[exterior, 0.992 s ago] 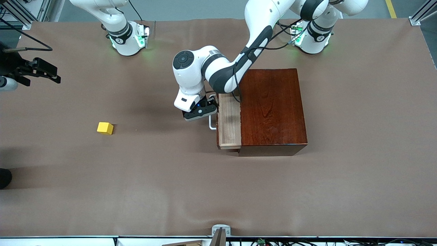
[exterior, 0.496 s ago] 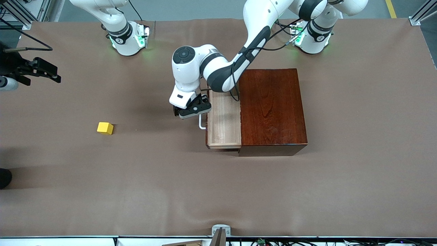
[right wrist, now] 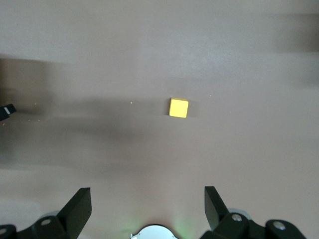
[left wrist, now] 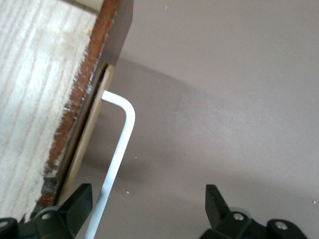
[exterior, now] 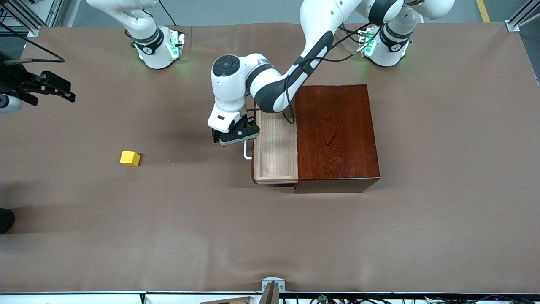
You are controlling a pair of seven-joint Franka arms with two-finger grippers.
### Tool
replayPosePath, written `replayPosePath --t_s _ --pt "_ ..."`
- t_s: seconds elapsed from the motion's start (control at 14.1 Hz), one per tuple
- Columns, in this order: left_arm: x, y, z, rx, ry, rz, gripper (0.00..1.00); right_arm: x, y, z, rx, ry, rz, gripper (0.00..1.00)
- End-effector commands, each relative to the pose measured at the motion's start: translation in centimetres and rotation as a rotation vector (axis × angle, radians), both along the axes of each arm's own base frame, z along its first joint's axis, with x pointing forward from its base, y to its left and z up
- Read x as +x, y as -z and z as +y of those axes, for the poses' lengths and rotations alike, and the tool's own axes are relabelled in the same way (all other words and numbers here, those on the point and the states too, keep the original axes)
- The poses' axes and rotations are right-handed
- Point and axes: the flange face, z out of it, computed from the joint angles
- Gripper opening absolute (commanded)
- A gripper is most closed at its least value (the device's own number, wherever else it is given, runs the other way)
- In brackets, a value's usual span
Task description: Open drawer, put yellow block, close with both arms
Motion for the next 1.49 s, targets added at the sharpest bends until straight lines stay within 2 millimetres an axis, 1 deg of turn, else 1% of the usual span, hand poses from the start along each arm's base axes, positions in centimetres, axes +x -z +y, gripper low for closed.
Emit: replayPosePath --t_s 0.0,0.07,0.14,0.21,0.28,0.35,0.5,0.57,0.71,0.78,0.85,0.92,0.99,1.06,1.21,1.28,1.35,1.42 --pt "0.3 -4.2 1.0 0.025 -0.014 -0.018 1.0 0.0 -0.1 -1.1 0.004 0.019 0.0 1.0" --pt "0.4 -5.0 1.5 0.057 -0.01 -0.036 1.0 0.2 0.0 -1.1 0.006 0.018 0.002 1.0" --pt "0.5 -5.2 1.9 0.093 -0.007 -0.046 1.0 0.3 0.1 -0.9 0.005 0.01 0.003 1.0" --pt "0.5 -6.1 2.2 0.103 -0.01 -0.047 1.0 0.3 0.0 -0.8 0.003 0.01 0.002 1.0" --pt "0.6 -7.7 2.6 0.093 -0.017 -0.053 1.0 0.5 0.2 -1.1 0.009 0.012 0.003 1.0" --pt "1.2 -9.1 3.3 0.087 -0.031 -0.063 1.0 0.7 0.8 -1.1 0.005 0.015 0.017 1.0" --pt "3.3 -14.0 6.2 0.09 -0.039 -0.117 1.0 0.9 0.7 -1.2 0.004 0.009 0.008 1.0" --pt "3.7 -16.1 7.9 0.119 -0.021 -0.116 1.0 0.9 0.7 -1.2 0.004 0.011 0.006 1.0" --pt "6.0 -21.0 13.3 0.147 -0.064 -0.095 1.0 1.2 1.1 -1.3 0.0 0.02 0.011 1.0" --pt "6.8 -23.0 16.1 0.16 -0.102 -0.082 1.0 1.4 1.3 -1.3 0.001 0.022 0.013 1.0" --pt "7.8 -25.1 18.8 0.157 -0.135 -0.083 1.0 1.7 2.0 -1.5 0.001 0.026 0.019 1.0" --pt "8.5 -27.1 21.5 0.16 -0.13 -0.08 1.0 2.3 2.9 -1.6 0.006 0.029 0.035 1.0" --pt "9.1 -28.9 24.2 0.168 -0.104 -0.069 1.0 2.6 3.4 -1.7 0.006 0.032 0.045 1.0" --pt "9.5 -30.5 26.9 0.173 -0.091 -0.055 1.0 2.7 3.6 -1.6 0.006 0.031 0.046 1.0" --pt "10.3 -33.6 32.7 0.189 -0.064 -0.03 1.0 3.3 4.6 -1.7 0.009 0.033 0.056 1.0" --pt "10.6 -35.1 36.0 0.185 -0.037 -0.007 1.0 3.7 5.1 -2.0 0.01 0.038 0.051 1.0" --pt "10.9 -36.4 39.4 0.167 -0.012 0.013 1.0 4.4 5.9 -2.7 0.013 0.051 0.042 1.0" --pt "11.2 -37.1 42.7 0.162 0.018 0.038 1.0 4.9 6.6 -3.6 0.015 0.065 0.041 1.0"
